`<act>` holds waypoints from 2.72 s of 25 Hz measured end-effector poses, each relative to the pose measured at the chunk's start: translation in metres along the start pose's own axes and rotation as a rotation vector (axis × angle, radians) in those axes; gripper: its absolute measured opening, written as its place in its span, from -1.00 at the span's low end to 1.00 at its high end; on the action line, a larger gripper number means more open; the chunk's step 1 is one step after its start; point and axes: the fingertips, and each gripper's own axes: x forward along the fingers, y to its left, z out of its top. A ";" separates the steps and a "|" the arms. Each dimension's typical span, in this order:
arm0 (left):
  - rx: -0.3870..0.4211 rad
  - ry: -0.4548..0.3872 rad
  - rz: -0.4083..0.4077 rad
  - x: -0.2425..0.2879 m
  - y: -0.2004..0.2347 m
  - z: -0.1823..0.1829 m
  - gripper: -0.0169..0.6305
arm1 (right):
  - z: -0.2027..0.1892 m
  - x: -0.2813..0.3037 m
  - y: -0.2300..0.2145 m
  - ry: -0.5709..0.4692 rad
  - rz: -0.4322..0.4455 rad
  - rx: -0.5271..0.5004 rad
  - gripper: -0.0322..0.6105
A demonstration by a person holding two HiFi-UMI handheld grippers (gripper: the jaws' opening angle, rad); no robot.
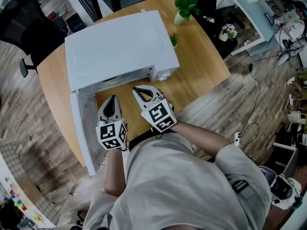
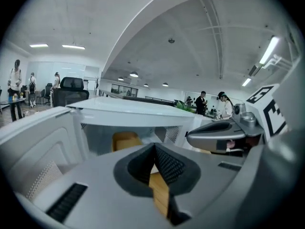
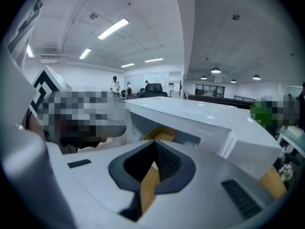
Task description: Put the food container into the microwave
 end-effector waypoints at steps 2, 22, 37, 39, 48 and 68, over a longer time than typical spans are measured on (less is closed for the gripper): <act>0.009 -0.029 0.008 -0.001 0.003 0.016 -0.91 | 0.017 -0.001 -0.005 -0.038 -0.008 -0.009 -0.89; 0.054 -0.334 0.040 -0.039 -0.009 0.156 -0.91 | 0.132 -0.042 -0.038 -0.307 -0.075 -0.046 -0.89; 0.090 -0.367 0.040 -0.045 -0.014 0.173 -0.91 | 0.154 -0.057 -0.062 -0.357 -0.148 -0.051 -0.89; 0.096 -0.366 0.035 -0.044 -0.018 0.173 -0.91 | 0.153 -0.058 -0.063 -0.356 -0.149 -0.051 -0.89; 0.101 -0.358 0.032 -0.042 -0.025 0.169 -0.91 | 0.152 -0.061 -0.061 -0.350 -0.139 -0.064 -0.89; 0.097 -0.339 0.034 -0.036 -0.033 0.161 -0.91 | 0.146 -0.065 -0.067 -0.354 -0.122 -0.029 -0.89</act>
